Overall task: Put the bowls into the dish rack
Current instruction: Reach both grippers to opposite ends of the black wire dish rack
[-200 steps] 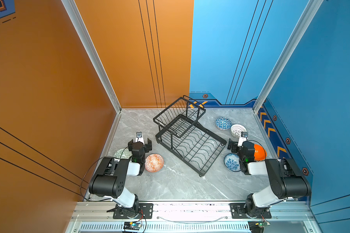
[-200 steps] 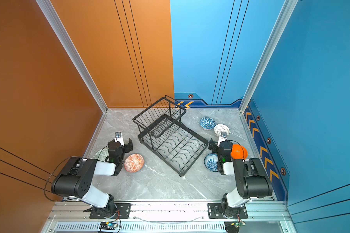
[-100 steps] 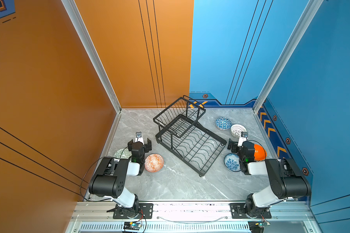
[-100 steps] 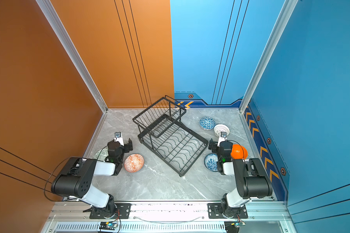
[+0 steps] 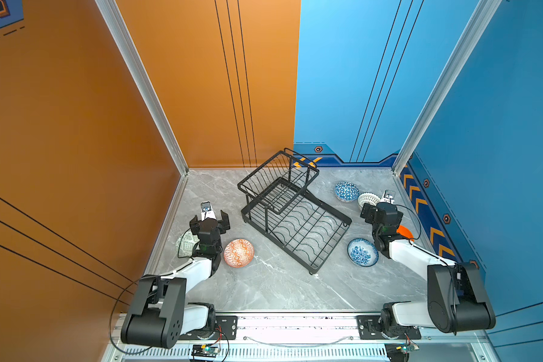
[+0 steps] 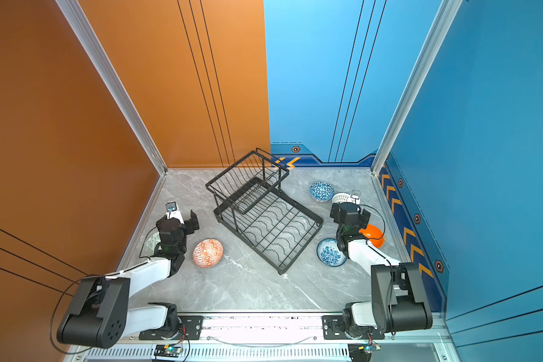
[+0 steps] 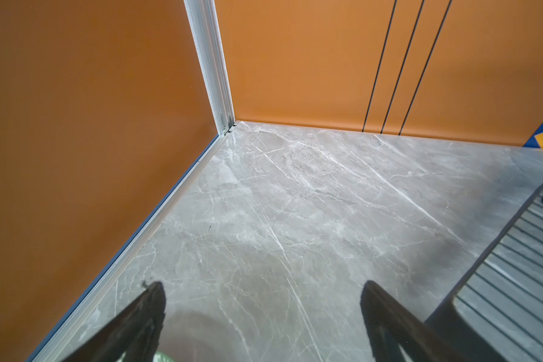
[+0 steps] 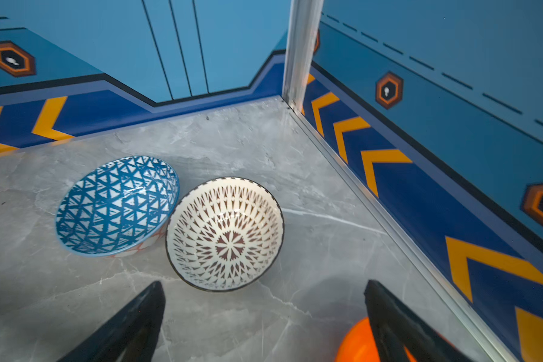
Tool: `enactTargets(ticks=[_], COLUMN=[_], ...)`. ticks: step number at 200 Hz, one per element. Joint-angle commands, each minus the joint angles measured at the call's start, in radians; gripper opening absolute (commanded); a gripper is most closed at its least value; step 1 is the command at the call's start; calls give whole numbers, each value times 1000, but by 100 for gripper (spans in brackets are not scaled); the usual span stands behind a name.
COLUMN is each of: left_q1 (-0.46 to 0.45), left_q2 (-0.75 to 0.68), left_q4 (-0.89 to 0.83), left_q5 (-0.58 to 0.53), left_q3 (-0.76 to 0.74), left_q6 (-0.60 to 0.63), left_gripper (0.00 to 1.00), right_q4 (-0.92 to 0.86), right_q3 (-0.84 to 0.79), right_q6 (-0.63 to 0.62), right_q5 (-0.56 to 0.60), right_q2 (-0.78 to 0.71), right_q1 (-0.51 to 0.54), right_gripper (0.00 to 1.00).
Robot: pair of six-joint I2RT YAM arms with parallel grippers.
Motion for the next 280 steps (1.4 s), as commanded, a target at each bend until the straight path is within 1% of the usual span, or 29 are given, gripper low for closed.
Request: enactTargets(ticks=[1,9,23,45,59,81,99,113,132,142,151,158,170,187,205,234,280], left_q1=[-6,-3,1,0,2,8,8,13,22,23,28,31,35,36,32,32,28], left_q2=[-41,-41,-40,-24,-7,13,1,-15,-41,-48,-50,-52,-50,-46,-36,-21,11], left_q4=[-364,-430,-532,-687,-790,-819,-821,-818,-759,-725,-734,-741,-731,-663,-648,-649,-633], left_q5=[-35,-29,6,67,115,251,278,302,382,397,409,415,444,504,535,562,639], left_q3=[138,183,259,379,453,522,538,531,495,483,486,490,489,472,480,511,561], left_q6=[-132,-163,-210,-310,-384,-433,-499,-555,-597,-621,-643,-658,-681,-703,-723,-748,-774], left_gripper=[98,98,98,98,98,98,98,98,98,98,98,98,98,98,98,98,98], right_q4=[-381,-447,-490,-588,-680,-778,-833,-863,-868,-873,-878,-881,-882,-882,-882,-876,-857], right_q3=[129,160,179,200,232,293,330,345,345,348,350,349,348,355,379,406,465], right_q6=[258,316,377,533,583,573,576,588,621,640,657,664,665,660,633,599,549], right_q5=[68,-13,-191,-291,-292,-262,-278,-286,-322,-352,-369,-380,-391,-401,-397,-418,-459], right_q2=[-40,-45,-59,-72,-66,-37,-2,20,48,64,78,90,105,131,161,219,312], right_q1=[-21,-46,-78,-60,-2,115,182,208,224,232,241,250,267,273,273,273,270], right_gripper=[100,100,100,100,100,100,100,100,100,100,100,98,97,95,92,85,67])
